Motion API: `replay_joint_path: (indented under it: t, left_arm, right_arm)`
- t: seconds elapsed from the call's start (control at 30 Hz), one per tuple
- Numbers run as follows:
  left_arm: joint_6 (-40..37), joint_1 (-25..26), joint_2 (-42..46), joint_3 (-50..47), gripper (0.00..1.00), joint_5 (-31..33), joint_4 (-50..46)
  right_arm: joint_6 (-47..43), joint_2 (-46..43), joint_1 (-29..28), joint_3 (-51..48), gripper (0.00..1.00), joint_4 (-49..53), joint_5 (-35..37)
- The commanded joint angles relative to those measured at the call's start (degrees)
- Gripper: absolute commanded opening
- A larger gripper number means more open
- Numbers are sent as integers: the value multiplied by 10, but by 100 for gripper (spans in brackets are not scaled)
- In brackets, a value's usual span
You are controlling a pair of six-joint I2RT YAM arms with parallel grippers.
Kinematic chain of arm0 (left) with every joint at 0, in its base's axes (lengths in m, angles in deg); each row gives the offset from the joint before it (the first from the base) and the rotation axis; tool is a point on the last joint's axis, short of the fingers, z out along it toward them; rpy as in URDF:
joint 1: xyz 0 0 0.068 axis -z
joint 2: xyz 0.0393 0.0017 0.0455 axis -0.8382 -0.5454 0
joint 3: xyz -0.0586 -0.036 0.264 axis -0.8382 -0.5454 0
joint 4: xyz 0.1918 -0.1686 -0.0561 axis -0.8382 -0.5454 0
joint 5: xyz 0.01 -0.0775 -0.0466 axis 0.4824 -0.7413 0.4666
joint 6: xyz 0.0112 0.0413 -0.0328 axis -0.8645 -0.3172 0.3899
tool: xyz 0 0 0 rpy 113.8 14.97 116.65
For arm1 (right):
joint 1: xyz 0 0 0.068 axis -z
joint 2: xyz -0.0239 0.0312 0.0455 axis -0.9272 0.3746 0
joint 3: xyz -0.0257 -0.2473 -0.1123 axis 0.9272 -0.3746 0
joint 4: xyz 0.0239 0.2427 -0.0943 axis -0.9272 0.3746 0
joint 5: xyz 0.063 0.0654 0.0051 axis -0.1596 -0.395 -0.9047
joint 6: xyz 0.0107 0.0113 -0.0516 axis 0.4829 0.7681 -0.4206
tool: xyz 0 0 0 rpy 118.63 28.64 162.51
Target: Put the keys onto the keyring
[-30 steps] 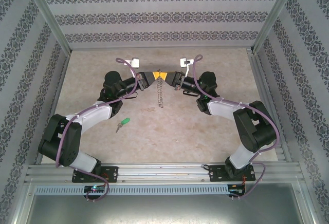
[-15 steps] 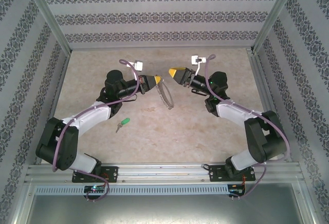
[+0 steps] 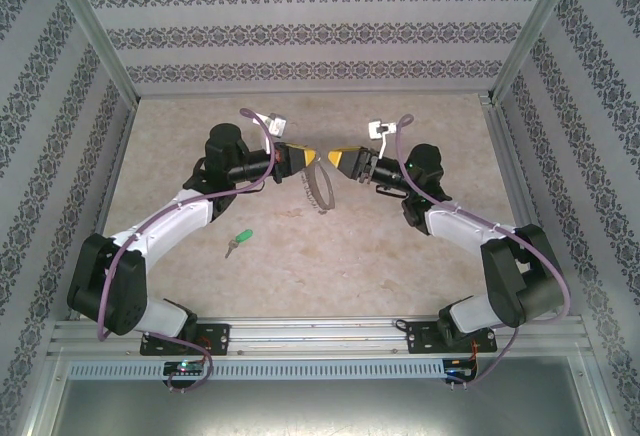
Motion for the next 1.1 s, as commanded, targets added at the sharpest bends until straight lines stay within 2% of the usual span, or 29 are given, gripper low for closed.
replay_joint_path:
  t: [0.0,0.73,0.97,1.07]
  left_arm:
    - [-28,5,6,26,0,-28,-11]
    - [-20,6,-2,28,0,-44,-5]
    - [-19,7,-3,26,0,-44,-4]
    - [-17,7,-4,26,0,-44,-3]
  right_arm:
    - [-21,-9,-11,3,47,-5,-19]
    - [-20,27,-33,38,36,-5,-22]
    - [-24,24,-33,35,18,-3,-23]
    - [-28,20,-31,32,0,-2,-22]
